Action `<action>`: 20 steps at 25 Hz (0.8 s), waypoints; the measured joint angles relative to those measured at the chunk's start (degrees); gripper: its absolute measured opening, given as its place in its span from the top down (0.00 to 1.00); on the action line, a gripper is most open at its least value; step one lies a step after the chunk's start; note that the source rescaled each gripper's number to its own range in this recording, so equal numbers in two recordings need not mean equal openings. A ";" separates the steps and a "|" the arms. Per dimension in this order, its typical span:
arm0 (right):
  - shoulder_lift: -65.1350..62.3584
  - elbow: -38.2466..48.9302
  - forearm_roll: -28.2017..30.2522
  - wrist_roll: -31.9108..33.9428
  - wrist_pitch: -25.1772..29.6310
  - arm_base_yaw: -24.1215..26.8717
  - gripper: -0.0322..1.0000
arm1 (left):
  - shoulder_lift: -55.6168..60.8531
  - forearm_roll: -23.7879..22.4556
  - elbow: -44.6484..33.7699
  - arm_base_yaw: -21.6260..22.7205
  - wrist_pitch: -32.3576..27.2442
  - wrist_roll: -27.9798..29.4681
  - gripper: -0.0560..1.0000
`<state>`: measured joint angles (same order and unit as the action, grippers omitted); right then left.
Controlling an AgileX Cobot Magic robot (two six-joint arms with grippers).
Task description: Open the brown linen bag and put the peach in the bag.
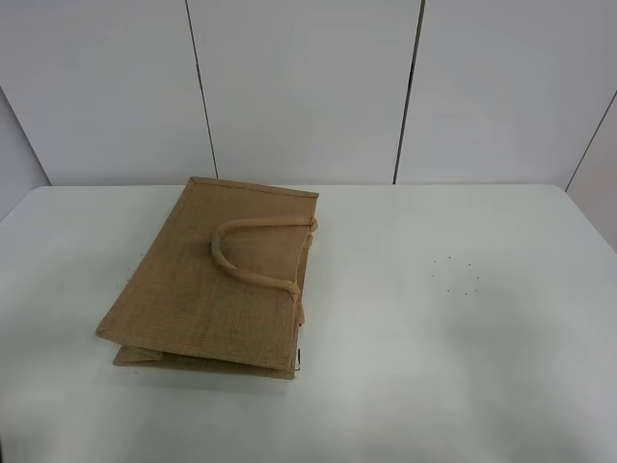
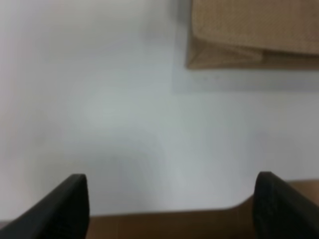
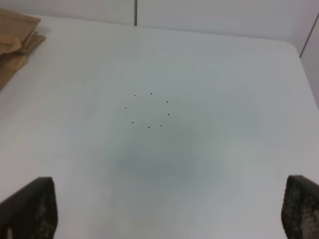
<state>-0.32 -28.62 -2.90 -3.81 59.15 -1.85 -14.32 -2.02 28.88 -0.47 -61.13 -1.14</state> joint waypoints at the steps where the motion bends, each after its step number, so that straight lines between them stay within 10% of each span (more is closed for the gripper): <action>1: 0.00 0.00 0.00 0.00 0.00 0.00 0.00 | 1.83 0.18 0.00 0.00 0.00 -0.06 0.10; 20: 0.00 0.00 0.00 0.00 0.00 0.00 0.00 | 14.51 2.02 -0.20 0.00 0.79 -0.12 0.10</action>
<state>-0.32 -28.62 -2.90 -3.81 59.15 -1.85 0.19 0.00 28.68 -0.47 -60.34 -1.26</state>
